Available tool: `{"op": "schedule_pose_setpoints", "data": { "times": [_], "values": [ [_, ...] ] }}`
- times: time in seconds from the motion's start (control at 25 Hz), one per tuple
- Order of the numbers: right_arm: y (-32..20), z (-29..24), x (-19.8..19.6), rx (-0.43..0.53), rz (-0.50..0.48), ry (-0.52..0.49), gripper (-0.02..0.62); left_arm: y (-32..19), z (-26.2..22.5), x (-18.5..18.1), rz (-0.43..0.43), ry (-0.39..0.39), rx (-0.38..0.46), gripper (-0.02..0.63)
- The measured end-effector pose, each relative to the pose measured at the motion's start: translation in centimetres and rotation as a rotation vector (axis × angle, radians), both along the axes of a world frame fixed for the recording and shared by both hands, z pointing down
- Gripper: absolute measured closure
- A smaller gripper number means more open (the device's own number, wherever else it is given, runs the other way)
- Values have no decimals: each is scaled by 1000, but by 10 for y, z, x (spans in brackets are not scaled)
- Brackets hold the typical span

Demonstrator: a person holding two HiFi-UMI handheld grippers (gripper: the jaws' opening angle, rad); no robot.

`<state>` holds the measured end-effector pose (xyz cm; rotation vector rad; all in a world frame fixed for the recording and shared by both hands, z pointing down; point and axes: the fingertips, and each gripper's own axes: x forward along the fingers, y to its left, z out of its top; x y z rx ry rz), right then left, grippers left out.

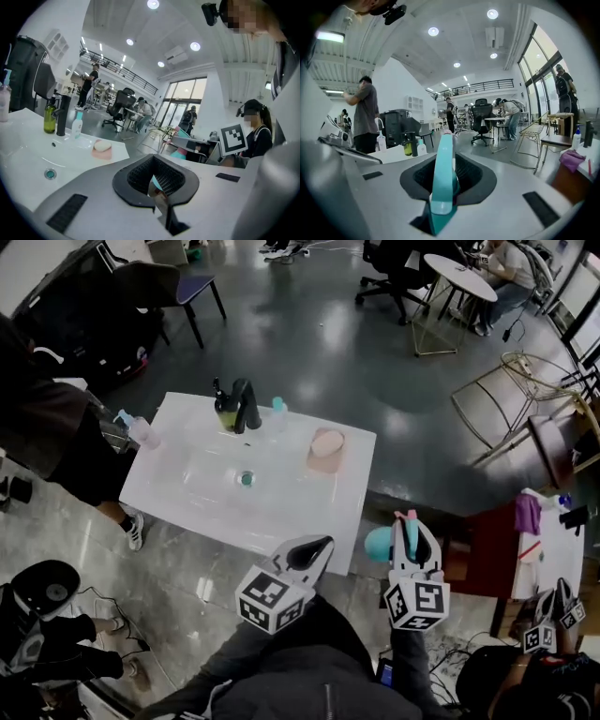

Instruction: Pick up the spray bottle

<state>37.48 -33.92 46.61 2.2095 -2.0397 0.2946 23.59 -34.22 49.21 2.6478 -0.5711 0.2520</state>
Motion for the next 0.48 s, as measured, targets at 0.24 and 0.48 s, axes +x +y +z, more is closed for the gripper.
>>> {"op": "schedule_pose_setpoints", "data": {
  "times": [0.24, 0.48],
  "values": [
    [48, -6, -8, 8, 3, -3, 520, 49, -6, -5, 8, -2, -5, 603],
    [79, -6, -12, 16, 10, -6, 520, 78, -10, -9, 15, 1, 4, 603]
  ]
}}
